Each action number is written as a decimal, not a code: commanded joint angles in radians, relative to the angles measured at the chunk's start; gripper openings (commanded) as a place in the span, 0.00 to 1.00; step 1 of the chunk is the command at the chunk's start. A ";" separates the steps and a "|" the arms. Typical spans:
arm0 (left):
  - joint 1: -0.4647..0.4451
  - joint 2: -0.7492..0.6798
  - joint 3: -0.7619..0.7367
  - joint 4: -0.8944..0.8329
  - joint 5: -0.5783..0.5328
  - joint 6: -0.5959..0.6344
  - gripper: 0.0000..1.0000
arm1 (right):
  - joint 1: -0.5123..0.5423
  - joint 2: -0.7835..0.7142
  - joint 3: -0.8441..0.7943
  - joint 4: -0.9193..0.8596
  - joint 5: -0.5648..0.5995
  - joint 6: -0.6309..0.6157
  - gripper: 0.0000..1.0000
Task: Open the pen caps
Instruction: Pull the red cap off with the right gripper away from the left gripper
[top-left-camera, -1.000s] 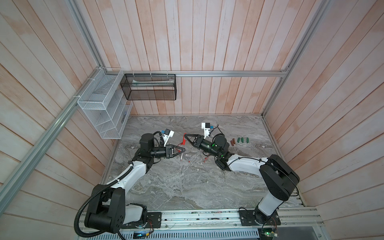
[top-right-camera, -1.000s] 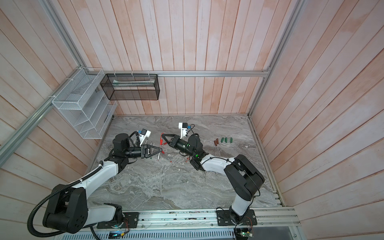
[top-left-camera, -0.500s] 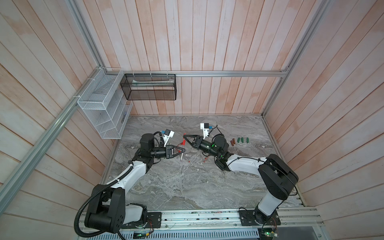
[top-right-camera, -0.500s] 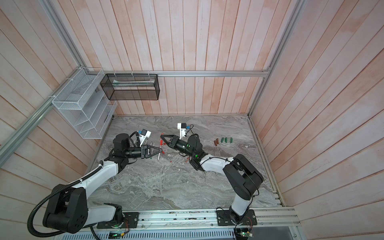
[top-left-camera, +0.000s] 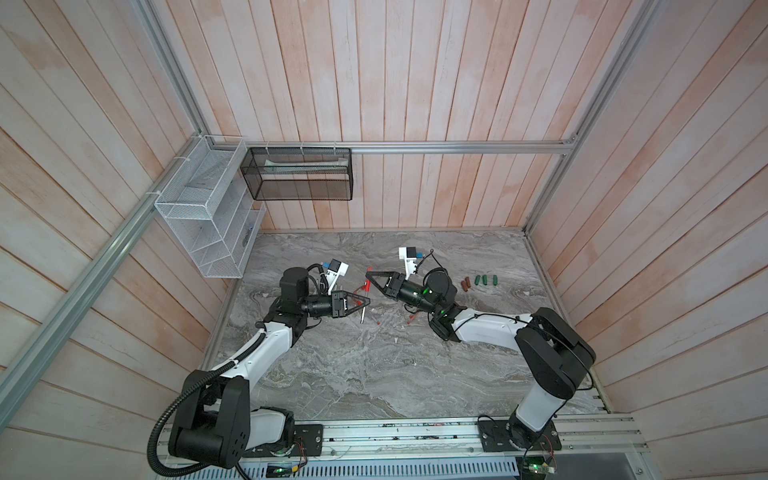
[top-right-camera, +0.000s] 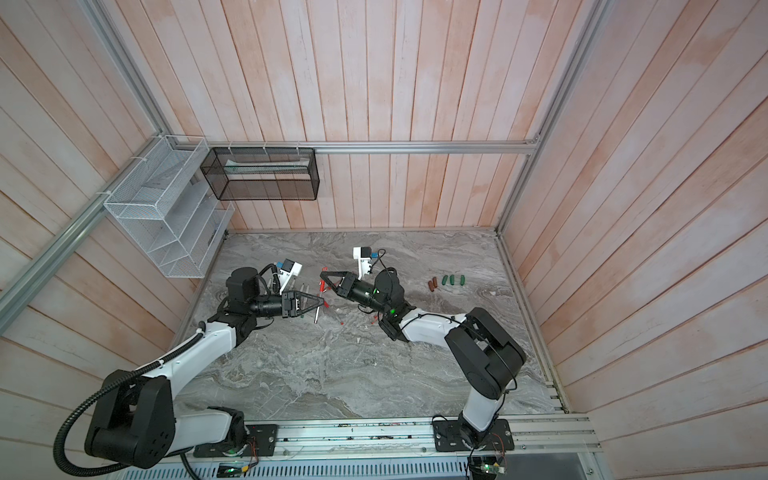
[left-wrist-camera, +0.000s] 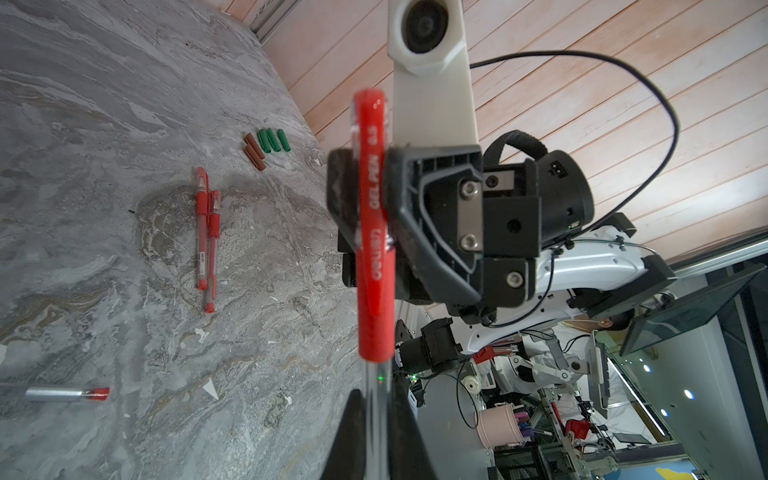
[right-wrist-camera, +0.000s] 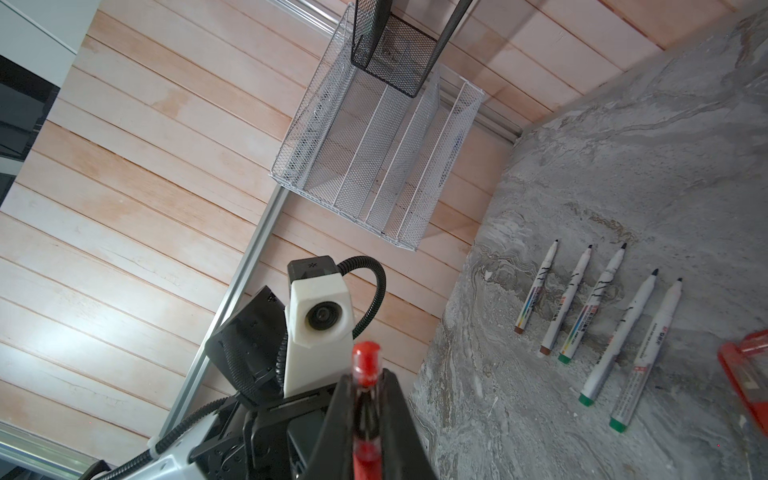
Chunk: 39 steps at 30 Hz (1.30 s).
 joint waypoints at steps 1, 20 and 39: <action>-0.019 -0.030 -0.018 -0.011 0.010 0.047 0.00 | -0.031 -0.035 0.036 -0.035 -0.011 -0.027 0.00; -0.062 -0.069 -0.016 -0.260 -0.139 0.247 0.00 | -0.215 -0.109 0.057 -0.084 -0.032 -0.070 0.00; 0.237 -0.224 0.096 -0.758 -0.691 0.491 0.00 | -0.401 -0.622 -0.192 -0.717 0.075 -0.383 0.00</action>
